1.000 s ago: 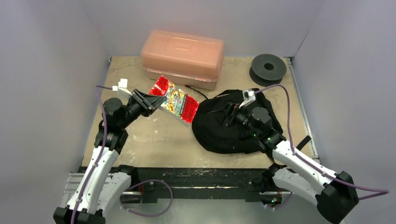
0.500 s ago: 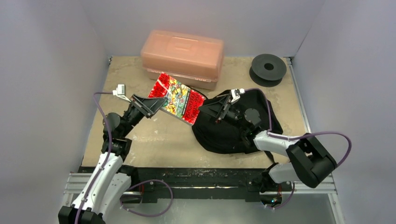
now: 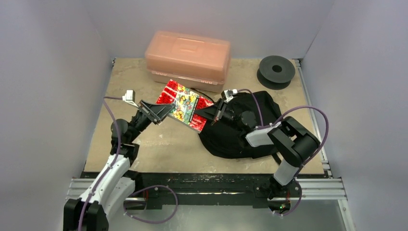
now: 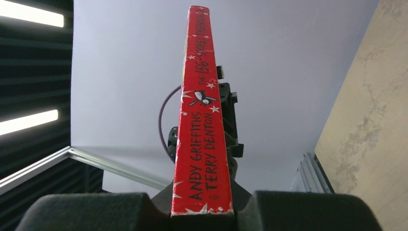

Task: Pack the student bag
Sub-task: Place the book in the student bag.

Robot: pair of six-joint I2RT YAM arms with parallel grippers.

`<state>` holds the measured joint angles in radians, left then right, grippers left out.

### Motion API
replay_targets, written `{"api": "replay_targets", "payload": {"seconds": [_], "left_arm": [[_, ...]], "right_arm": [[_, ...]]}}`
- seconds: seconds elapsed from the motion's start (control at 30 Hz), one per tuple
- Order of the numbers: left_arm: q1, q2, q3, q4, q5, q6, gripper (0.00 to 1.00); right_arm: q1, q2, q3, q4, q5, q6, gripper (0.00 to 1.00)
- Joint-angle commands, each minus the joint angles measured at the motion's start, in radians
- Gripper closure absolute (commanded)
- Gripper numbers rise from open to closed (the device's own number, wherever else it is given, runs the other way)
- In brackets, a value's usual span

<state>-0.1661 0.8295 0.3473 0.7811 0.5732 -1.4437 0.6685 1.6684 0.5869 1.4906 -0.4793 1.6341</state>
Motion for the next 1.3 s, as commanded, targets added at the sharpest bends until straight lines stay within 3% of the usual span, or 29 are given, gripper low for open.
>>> {"api": "replay_targets", "payload": {"seconds": [0.0, 0.07, 0.13, 0.17, 0.27, 0.4, 0.5, 0.57, 0.73, 0.83, 0.9, 1.03, 1.13, 1.27], "left_arm": [[-0.007, -0.166, 0.008, -0.242, 0.067, 0.218, 0.64], [-0.007, -0.242, 0.038, -0.474, 0.04, 0.348, 0.48], [-0.007, -0.305, 0.12, -0.801, -0.046, 0.489, 0.42], [-0.007, -0.324, 0.166, -0.999, -0.138, 0.552, 0.4], [-0.006, -0.335, 0.312, -1.386, -0.429, 0.671, 0.35], [-0.006, -0.335, 0.428, -1.548, -0.622, 0.779, 0.29], [-0.006, -0.327, 0.493, -1.545, -0.587, 0.875, 0.27], [-0.006, -0.303, 0.541, -1.521, -0.455, 0.957, 0.27], [-0.006, -0.217, 0.608, -1.434, 0.036, 1.051, 0.27], [-0.006, -0.181, 0.573, -1.313, 0.26, 0.97, 0.27], [-0.006, -0.162, 0.534, -1.222, 0.33, 0.872, 0.27], [-0.005, -0.15, 0.5, -1.165, 0.314, 0.753, 0.27], [-0.003, -0.15, 0.581, -1.32, 0.235, 0.819, 0.27], [-0.003, -0.207, 0.688, -1.513, -0.007, 0.884, 0.25]], "right_arm": [[0.0, 0.066, 0.005, 0.317, -0.05, 0.052, 0.99], [-0.01, 0.079, -0.007, 0.313, -0.073, 0.04, 1.0], [-0.022, 0.074, -0.021, 0.254, -0.1, 0.002, 1.0], [-0.031, 0.06, -0.03, 0.203, -0.113, -0.037, 1.0], [-0.046, -0.015, -0.031, -0.026, -0.152, -0.196, 1.0], [-0.047, -0.164, 0.078, -0.602, -0.185, -0.581, 1.0], [-0.049, -0.281, 0.156, -0.941, -0.17, -0.821, 1.0], [-0.075, -0.328, 0.175, -1.027, -0.199, -0.895, 1.0], [-0.161, -0.346, 0.167, -0.907, -0.51, -0.831, 1.0], [-0.169, -0.356, 0.122, -0.712, -0.587, -0.714, 1.0], [-0.169, -0.356, 0.087, -0.542, -0.617, -0.593, 1.0], [-0.169, -0.348, 0.049, -0.213, -0.651, -0.371, 1.0], [-0.169, -0.364, 0.048, -0.213, -0.659, -0.364, 1.0], [-0.169, -0.398, 0.055, -0.257, -0.661, -0.398, 1.0]]}}
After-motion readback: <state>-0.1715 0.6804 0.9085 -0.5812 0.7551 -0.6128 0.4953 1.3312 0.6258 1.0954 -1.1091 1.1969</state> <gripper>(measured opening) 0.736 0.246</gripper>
